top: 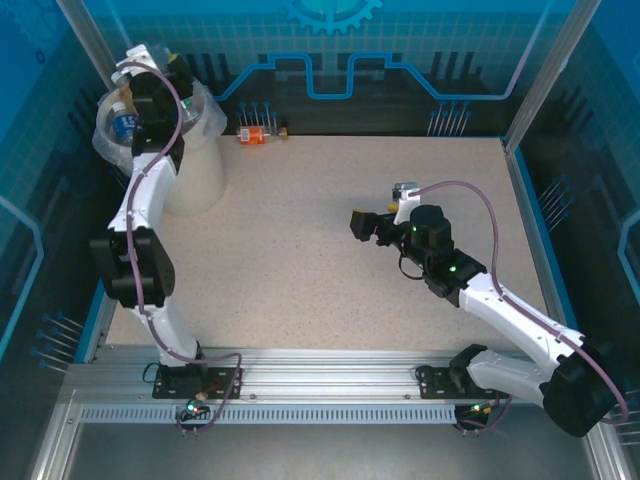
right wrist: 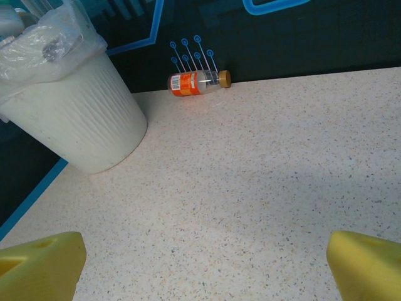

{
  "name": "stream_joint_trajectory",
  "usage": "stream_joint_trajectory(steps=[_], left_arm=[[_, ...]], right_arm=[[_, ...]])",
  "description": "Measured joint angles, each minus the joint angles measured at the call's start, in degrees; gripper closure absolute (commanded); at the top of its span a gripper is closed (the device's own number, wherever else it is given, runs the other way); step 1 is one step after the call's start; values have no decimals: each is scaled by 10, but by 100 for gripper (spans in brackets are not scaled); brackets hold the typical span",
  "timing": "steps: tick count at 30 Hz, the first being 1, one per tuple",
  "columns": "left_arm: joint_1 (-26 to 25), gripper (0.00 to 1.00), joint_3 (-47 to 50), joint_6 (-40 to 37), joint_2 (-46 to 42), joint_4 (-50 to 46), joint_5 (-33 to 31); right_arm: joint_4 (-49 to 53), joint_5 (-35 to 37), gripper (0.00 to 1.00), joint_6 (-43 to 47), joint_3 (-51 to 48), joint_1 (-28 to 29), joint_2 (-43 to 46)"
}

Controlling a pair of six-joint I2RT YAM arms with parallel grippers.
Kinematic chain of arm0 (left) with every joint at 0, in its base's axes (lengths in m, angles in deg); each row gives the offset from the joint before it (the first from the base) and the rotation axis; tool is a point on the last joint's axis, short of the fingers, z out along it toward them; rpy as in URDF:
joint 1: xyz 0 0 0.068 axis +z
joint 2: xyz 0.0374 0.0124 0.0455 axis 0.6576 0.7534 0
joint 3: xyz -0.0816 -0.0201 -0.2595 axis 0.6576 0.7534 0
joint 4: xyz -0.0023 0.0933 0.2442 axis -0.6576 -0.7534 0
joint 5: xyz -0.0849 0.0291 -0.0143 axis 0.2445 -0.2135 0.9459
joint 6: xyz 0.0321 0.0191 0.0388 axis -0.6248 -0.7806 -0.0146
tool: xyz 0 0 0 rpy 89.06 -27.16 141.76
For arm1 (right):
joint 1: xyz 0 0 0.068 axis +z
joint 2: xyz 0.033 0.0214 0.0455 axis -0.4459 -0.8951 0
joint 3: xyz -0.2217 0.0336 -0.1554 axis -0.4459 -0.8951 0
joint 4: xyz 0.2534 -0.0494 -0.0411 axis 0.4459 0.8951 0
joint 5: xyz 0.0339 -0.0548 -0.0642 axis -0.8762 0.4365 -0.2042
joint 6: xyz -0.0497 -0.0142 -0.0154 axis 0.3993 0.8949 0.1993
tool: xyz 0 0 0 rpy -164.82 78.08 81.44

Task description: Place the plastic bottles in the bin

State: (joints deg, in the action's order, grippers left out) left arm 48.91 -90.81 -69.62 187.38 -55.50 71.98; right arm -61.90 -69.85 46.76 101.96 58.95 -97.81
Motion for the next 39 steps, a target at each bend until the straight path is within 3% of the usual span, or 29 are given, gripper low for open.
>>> stream_joint_trajectory(steps=[3, 15, 24, 31, 39], left_arm=[[4, 1, -34, 10, 28, -47, 2], [-14, 1, -63, 58, -1, -151, 24], [-132, 1, 0, 64, -103, -165, 42], [-259, 1, 103, -2, -118, -128, 4], [-278, 1, 130, 32, -8, -132, -13]], right_arm=[[1, 2, 0, 0, 0, 0, 3], [-2, 10, 0, -13, 0, 0, -24], [-13, 10, 0, -58, 38, 0, -96], [-34, 19, 0, -116, 82, -2, -157], [-65, 21, 0, -145, 132, -34, -250]])
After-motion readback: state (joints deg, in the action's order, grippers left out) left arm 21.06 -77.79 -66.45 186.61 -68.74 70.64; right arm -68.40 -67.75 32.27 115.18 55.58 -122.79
